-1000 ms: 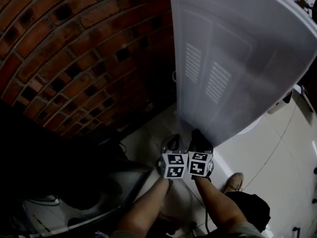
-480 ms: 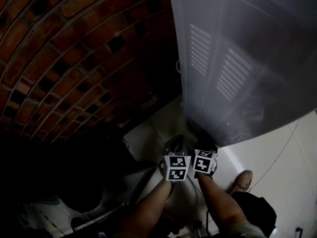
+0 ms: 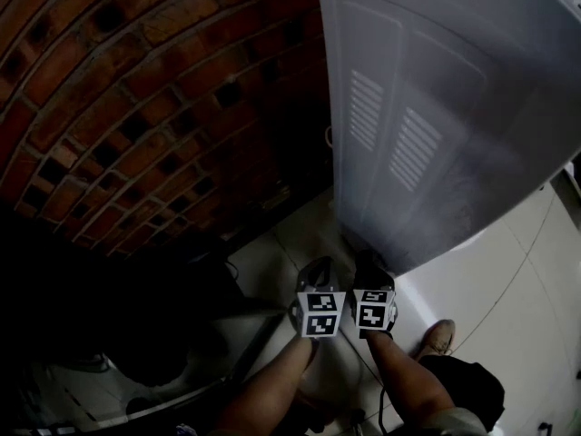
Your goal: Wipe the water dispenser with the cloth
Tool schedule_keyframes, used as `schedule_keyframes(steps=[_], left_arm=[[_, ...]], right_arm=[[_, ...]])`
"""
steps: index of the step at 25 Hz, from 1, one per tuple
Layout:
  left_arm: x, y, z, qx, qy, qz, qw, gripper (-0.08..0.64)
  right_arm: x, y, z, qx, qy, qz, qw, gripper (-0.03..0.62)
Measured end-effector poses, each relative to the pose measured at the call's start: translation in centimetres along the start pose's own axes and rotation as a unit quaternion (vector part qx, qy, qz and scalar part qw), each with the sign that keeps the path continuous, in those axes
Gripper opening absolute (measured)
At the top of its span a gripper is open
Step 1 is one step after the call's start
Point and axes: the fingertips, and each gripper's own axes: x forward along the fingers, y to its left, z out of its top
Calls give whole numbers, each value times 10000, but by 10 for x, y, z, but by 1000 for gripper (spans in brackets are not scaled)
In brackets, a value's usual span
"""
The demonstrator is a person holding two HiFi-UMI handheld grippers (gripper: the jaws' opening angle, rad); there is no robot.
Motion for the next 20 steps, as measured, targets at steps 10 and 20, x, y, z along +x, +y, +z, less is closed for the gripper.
schedule_keyframes(steps=[10, 20], left_arm=[[-71, -16, 93, -141, -855, -53, 9962, 0], [-169, -35, 230, 128, -1817, -17, 9833, 0]], right_arm=[[-119, 14, 123, -456, -1438, 226, 9883, 72], [-286, 8, 275, -902, -2959, 574, 9492, 72]])
